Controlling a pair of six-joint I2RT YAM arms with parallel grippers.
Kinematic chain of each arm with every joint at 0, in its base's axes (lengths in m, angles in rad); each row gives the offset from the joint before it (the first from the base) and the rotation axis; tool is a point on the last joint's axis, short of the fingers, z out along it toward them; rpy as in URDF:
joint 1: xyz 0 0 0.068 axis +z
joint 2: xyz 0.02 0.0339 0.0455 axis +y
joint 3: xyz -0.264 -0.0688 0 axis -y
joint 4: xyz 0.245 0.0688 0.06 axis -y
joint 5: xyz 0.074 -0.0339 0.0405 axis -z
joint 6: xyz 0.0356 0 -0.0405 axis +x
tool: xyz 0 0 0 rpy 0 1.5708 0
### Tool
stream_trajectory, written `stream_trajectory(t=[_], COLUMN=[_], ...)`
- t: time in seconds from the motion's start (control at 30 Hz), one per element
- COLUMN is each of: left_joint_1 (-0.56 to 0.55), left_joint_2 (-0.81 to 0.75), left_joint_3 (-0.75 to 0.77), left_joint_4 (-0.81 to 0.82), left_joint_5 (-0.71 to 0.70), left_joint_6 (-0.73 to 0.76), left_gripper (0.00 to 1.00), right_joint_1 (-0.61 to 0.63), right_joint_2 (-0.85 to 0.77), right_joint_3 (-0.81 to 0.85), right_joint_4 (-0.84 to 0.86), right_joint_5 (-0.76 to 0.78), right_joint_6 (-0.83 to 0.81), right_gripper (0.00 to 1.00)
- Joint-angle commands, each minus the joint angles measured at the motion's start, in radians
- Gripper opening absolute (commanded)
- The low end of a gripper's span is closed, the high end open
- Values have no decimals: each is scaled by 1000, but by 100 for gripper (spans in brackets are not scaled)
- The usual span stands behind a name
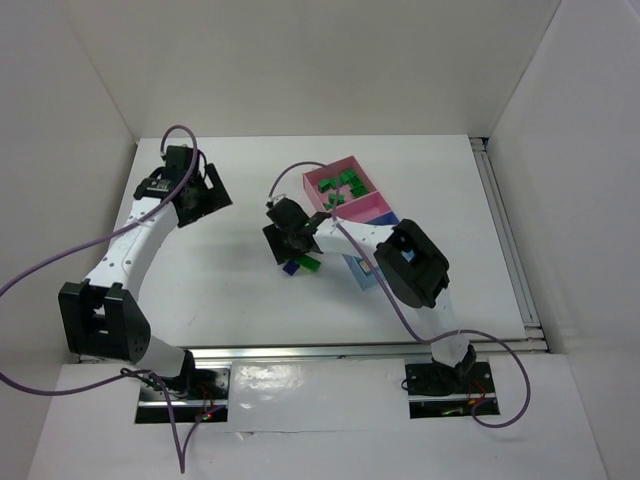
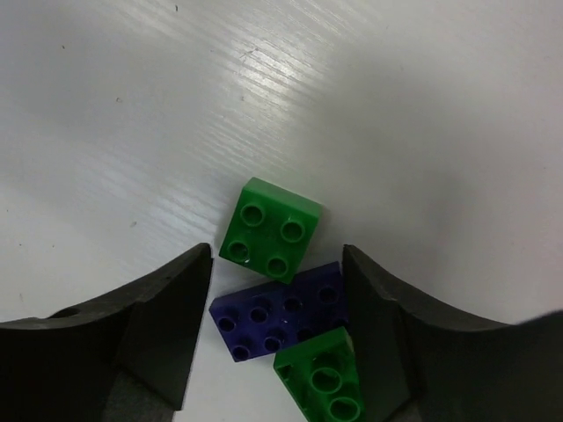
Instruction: Sort the legos into containers by color
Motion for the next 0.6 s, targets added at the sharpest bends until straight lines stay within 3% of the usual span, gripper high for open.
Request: stream_trajectory(t=[0.0,0.03,0.2,0.4,0.57], left_joint_1=[7,7,7,7,7], left_joint_2=[-21,-21,-21,-30,-21], left_joint_3=[-15,-15,-15,-26,-26], left_joint_4=[23,23,23,43,43], left_joint_5=[-7,-7,2,2,25], left_joint_6=[6,6,6,-4,-4], left_gripper=[97,97,97,96,96], right_joint_1=[15,24,24,24,-83], right_joint_2=[9,9,38,-32,-128], right_joint_3=[56,56,126,176,153], right_joint_4=[23,23,-14,-40,-20], right_joint_5=[28,28,77,175,213], right_joint_6=[5,5,-6,-17,-17], right_gripper=[65,56,31,30,30])
